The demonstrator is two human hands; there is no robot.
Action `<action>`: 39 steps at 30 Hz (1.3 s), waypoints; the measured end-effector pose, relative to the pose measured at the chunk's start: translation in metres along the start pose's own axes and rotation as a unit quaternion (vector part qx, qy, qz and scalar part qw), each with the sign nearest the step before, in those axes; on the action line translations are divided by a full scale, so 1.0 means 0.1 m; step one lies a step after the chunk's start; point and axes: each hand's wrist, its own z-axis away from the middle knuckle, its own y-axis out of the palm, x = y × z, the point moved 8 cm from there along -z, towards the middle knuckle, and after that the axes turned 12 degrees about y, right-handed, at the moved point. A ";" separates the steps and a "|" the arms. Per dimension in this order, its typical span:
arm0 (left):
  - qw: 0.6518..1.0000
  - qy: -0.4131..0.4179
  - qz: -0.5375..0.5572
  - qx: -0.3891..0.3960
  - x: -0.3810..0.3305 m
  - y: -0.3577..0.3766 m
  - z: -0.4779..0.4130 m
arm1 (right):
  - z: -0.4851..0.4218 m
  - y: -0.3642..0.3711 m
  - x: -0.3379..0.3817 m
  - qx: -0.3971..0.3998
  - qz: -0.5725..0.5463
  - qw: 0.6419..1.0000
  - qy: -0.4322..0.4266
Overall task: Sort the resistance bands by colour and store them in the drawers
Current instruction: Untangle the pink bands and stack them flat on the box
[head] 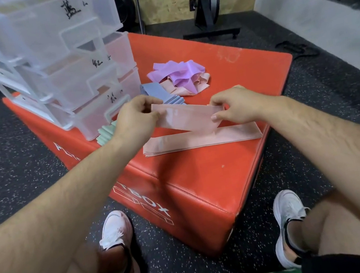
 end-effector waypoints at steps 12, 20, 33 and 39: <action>0.998 -0.046 0.038 -0.034 0.17 -0.21 0.00 | 0.19 0.12 -0.68 0.084 0.040 0.991 0.096; 0.998 -0.030 0.030 -0.038 0.14 -0.23 0.00 | 0.12 0.16 -0.69 0.049 -0.013 0.995 0.088; 0.988 -0.005 -0.152 -0.004 0.33 -0.30 0.01 | 0.40 0.04 -1.15 0.108 -0.317 0.909 0.247; 0.975 0.013 -0.221 0.035 0.42 -0.17 0.09 | 0.56 0.16 -1.10 0.120 -0.266 0.917 0.271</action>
